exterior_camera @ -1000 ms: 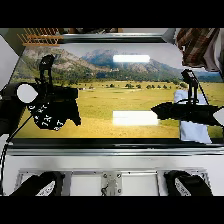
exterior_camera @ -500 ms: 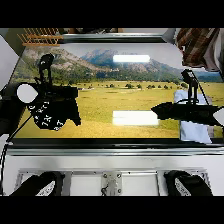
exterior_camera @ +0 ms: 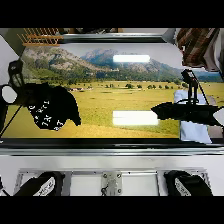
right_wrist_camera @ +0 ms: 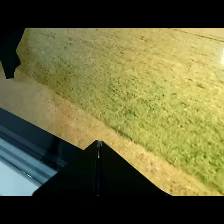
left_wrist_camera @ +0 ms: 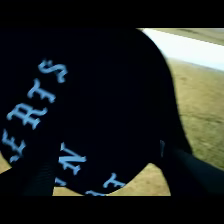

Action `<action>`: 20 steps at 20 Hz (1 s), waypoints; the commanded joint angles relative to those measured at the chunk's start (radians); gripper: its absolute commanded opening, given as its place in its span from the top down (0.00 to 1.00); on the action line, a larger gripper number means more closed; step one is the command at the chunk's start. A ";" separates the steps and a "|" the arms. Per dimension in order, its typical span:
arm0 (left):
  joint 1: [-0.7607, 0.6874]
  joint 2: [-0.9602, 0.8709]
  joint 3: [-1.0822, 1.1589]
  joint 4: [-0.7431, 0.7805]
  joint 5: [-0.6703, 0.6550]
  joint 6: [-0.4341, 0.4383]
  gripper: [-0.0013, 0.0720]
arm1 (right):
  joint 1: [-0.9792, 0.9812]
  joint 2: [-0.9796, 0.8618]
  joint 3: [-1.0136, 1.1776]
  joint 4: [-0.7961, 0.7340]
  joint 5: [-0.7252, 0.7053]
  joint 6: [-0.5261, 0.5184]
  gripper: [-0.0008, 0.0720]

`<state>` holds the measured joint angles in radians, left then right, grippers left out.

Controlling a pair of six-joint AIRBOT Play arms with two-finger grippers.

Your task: Fold the clothes and pants, and hang the long-sleeved shirts on hangers.

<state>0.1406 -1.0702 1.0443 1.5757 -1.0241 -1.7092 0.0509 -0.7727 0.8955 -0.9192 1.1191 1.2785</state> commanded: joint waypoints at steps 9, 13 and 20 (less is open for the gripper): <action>0.291 -0.291 -0.226 -0.270 0.165 -0.005 0.00 | 0.002 -0.001 0.001 0.000 0.000 0.000 0.97; 0.252 -0.272 -0.202 -0.320 0.169 -0.003 0.75 | 0.002 -0.001 0.001 0.000 0.000 0.000 0.97; -0.138 0.003 -0.034 -0.323 0.130 -0.001 0.97 | 0.002 -0.001 0.001 0.000 0.000 0.000 0.97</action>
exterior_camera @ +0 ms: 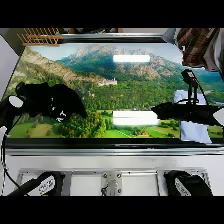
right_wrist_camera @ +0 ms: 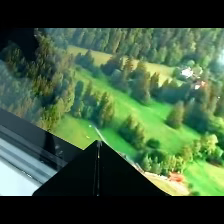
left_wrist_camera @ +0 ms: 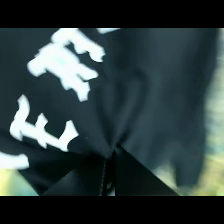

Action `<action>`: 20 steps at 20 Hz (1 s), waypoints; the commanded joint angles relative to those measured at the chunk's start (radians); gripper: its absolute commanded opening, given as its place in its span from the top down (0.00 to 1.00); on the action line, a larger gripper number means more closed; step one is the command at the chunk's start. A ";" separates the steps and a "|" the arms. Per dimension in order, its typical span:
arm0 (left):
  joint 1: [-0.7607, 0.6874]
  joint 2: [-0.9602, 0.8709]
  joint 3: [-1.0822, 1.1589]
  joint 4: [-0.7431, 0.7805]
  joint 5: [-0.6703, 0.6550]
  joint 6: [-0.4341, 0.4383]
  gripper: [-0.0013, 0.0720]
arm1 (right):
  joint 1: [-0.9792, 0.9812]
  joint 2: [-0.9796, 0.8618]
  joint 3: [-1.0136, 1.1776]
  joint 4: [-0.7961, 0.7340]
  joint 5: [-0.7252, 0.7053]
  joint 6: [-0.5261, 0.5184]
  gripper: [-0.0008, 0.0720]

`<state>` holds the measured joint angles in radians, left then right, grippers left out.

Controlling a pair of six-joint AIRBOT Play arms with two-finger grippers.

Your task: Fold the clothes and pants, and hang the long-sleeved shirts on hangers.

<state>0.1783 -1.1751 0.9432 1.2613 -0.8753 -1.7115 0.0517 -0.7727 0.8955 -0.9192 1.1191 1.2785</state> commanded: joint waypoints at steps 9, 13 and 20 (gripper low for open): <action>-0.853 0.129 0.130 -0.005 0.250 -0.063 0.97 | -0.040 0.002 0.011 0.145 -0.098 -0.034 0.97; -0.826 0.055 0.131 -0.006 0.224 -0.090 0.13 | -0.141 0.006 0.011 0.146 -0.110 -0.033 0.97; -0.270 0.168 -0.057 0.065 -0.077 -0.028 0.14 | -0.164 0.005 0.010 0.158 -0.082 -0.033 0.97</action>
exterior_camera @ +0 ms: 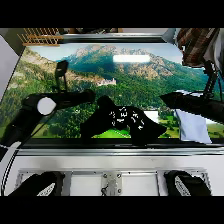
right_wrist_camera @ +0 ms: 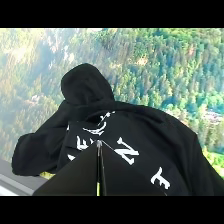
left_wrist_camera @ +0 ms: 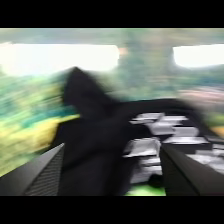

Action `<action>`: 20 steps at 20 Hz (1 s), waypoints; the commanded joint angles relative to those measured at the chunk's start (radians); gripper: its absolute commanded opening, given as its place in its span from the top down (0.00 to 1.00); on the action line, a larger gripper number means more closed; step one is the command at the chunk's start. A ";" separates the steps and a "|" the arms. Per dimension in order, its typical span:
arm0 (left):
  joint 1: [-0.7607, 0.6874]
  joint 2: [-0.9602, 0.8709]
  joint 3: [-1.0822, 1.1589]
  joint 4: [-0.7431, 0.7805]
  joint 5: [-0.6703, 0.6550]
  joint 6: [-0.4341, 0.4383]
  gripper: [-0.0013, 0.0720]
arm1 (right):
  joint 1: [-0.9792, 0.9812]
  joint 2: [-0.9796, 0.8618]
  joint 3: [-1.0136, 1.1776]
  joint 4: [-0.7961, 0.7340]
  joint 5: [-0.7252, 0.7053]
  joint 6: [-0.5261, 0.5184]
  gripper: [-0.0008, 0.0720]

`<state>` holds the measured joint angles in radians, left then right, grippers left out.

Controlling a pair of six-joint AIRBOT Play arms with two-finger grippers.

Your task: Fold the clothes and pants, and hang the long-sleeved shirts on hangers.

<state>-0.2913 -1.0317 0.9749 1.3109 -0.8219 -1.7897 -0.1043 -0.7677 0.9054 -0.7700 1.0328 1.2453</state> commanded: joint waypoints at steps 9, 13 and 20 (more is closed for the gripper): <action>0.282 -0.212 -0.310 -0.348 -0.171 0.362 0.14 | -0.008 0.000 0.000 0.008 0.004 0.000 0.97; 0.156 -0.290 -0.309 -0.347 -0.142 0.360 0.14 | -0.008 0.000 0.000 0.008 0.004 0.000 0.97; 0.176 -0.282 -0.143 -0.320 -0.148 0.308 0.97 | -0.061 0.000 0.000 -0.021 0.035 0.000 0.97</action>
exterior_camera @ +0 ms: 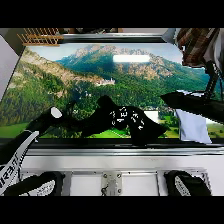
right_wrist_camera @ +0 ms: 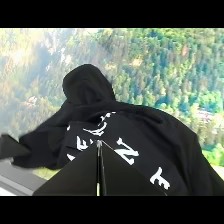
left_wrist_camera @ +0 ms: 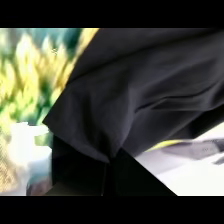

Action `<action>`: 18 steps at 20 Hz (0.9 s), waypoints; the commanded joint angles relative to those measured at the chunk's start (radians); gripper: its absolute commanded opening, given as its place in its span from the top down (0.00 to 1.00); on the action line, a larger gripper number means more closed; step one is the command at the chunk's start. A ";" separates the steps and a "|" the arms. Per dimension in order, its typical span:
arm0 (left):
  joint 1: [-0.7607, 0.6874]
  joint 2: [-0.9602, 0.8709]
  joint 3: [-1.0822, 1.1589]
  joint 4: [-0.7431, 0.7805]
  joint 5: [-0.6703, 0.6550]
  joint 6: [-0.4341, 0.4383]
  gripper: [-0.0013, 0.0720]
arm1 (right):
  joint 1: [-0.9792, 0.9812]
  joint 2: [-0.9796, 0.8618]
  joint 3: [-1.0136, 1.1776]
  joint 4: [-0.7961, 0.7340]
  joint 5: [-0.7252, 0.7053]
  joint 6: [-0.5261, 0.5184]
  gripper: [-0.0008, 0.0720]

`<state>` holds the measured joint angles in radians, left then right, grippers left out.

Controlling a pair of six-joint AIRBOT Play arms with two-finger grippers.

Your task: Fold the clothes and pants, and hang the long-sleeved shirts on hangers.

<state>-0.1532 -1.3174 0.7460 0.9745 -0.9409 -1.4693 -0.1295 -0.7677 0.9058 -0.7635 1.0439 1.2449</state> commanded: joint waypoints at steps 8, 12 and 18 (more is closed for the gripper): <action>0.415 0.204 0.237 0.106 -0.055 -0.012 0.97 | -0.325 -0.047 -0.308 -0.316 0.098 0.091 0.14; 0.439 0.225 0.195 0.105 -0.052 -0.011 0.97 | -0.288 -0.183 -0.427 -0.156 -0.069 0.086 0.20; 0.440 0.225 0.176 0.098 -0.046 -0.011 0.97 | 0.010 -0.439 -0.381 0.203 -0.321 -0.097 0.20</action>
<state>0.2817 -1.0954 0.9272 1.0771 -0.9905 -1.4826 -0.2481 -1.0935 0.5079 -0.7345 0.8501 1.2278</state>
